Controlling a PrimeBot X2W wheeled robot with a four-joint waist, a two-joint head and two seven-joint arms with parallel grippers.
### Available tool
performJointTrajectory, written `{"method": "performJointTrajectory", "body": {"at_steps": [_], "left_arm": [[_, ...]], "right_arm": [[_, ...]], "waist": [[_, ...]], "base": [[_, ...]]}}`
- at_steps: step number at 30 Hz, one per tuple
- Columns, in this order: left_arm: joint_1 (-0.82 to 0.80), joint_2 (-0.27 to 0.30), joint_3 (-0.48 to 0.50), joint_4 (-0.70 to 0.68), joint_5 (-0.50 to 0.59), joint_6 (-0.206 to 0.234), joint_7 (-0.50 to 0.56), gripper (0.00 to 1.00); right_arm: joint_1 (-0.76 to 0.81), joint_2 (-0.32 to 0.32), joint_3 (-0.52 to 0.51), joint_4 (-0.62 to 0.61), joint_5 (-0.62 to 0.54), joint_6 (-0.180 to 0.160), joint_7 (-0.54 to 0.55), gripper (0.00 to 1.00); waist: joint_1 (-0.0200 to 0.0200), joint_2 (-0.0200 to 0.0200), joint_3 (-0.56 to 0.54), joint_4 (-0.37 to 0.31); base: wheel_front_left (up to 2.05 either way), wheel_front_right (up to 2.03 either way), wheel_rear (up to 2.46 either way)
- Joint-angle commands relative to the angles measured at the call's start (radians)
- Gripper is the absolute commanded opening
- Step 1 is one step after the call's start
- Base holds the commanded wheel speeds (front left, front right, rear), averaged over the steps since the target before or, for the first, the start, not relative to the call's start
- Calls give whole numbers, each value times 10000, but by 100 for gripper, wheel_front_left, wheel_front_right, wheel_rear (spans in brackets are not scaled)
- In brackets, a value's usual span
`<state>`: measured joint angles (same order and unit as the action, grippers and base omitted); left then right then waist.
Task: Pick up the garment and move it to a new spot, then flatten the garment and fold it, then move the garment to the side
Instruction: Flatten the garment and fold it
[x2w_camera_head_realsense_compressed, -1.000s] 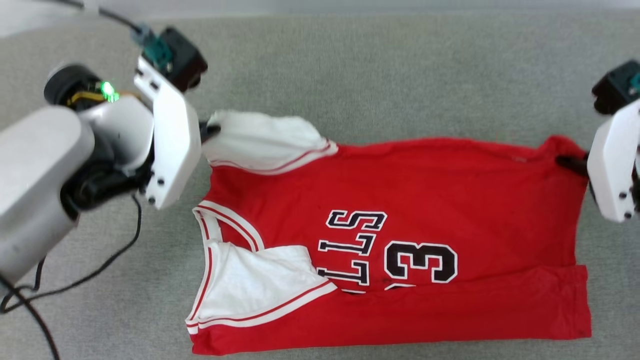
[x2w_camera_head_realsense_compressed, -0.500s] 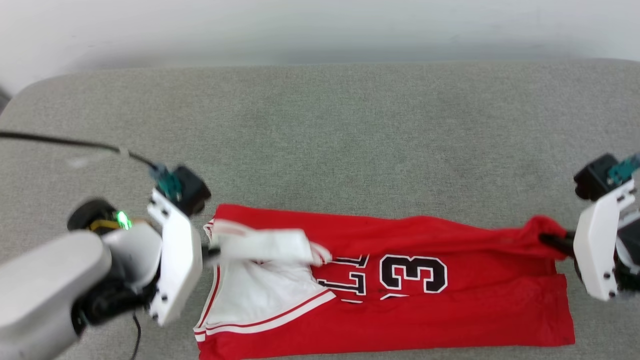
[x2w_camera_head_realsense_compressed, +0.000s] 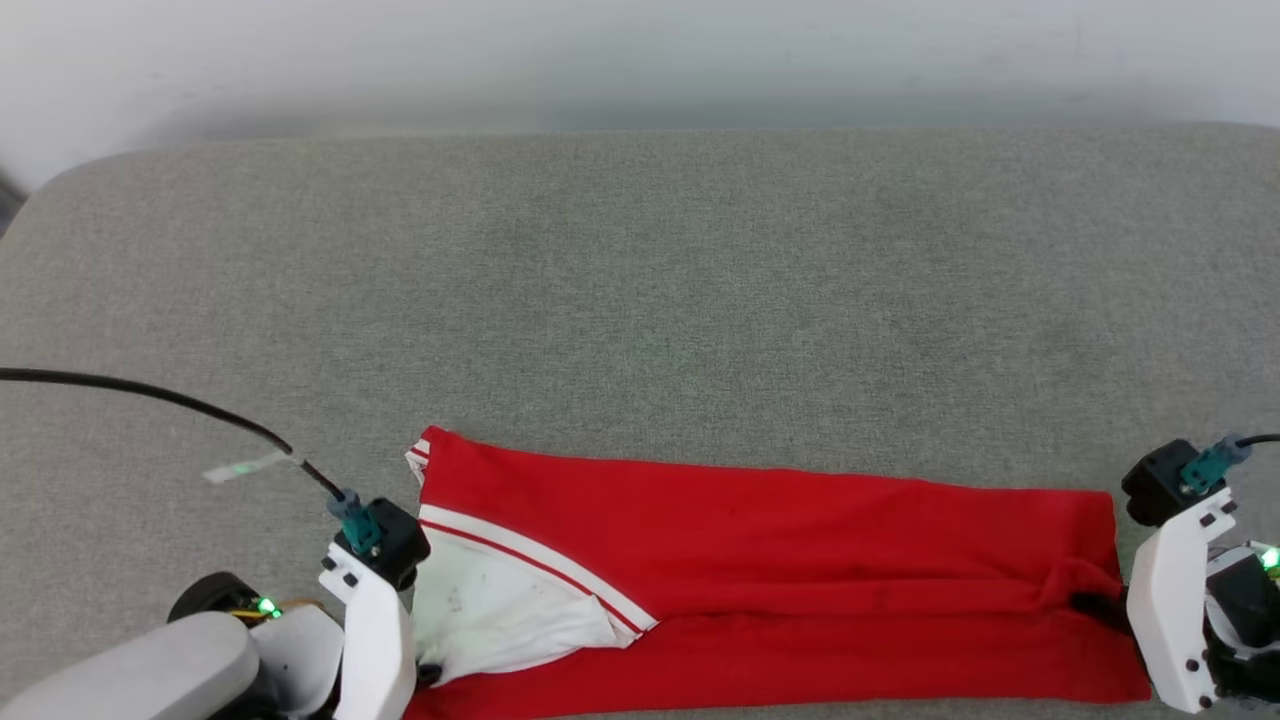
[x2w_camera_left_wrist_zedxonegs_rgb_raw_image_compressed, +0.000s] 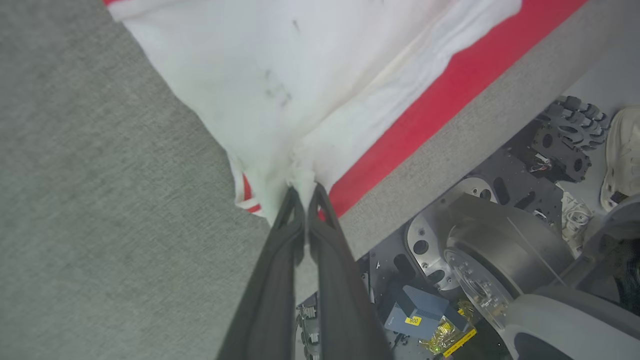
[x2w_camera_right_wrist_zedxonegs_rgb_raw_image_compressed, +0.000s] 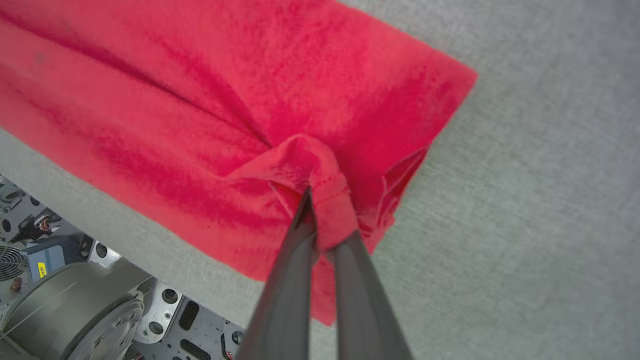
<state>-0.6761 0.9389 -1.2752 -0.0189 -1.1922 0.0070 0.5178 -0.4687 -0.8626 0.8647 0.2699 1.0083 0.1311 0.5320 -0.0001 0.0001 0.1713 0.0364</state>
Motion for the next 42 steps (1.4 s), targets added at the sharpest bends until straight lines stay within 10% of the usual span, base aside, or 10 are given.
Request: {"method": "performJointTrajectory", "body": {"at_steps": [1,4,5,6,8,16,28,36,42], "left_arm": [[156,-58,5,54,-19,-51,-45,0],[265,-293,47,272,114,-19,-359,9],[279,-343,55,352,178,4,-479,76],[253,-380,80,390,271,15,-606,100],[168,-401,138,397,458,93,-865,100],[323,13,1001,-280,1054,979,-2952,100],[1312,-400,2597,-329,2248,4081,-7391,100],[2604,-1366,4575,-520,3732,5603,-7842,100],[4049,-2525,6397,-682,5379,5740,-7840,100]], "right_arm": [[90,72,23,65,-91,-7,-59,0],[76,279,58,352,-223,-7,-293,0],[55,376,15,463,-237,-7,-420,20],[53,436,11,537,-234,-7,-473,44],[-41,465,-86,551,-276,-7,-697,100],[-137,198,-1174,31,-528,-7,-1938,100],[1060,341,-3756,214,123,-6,-2338,100],[2028,928,-4410,792,1077,-6,-1341,100],[2385,1499,-4508,946,1490,-6,-715,100]], "waist": [[1,-1,20,-14],[1,-1,53,-4],[1,-1,48,2],[1,-1,33,7],[1,-1,-17,7],[1,-1,-256,-99],[1,-1,-190,-75],[1,-1,1,70],[1,-1,213,226]], "base": [[0,0,0],[0,0,0],[0,0,0],[0,0,0],[0,0,0],[0,0,0],[0,0,0],[0,0,0],[0,0,0]]}}
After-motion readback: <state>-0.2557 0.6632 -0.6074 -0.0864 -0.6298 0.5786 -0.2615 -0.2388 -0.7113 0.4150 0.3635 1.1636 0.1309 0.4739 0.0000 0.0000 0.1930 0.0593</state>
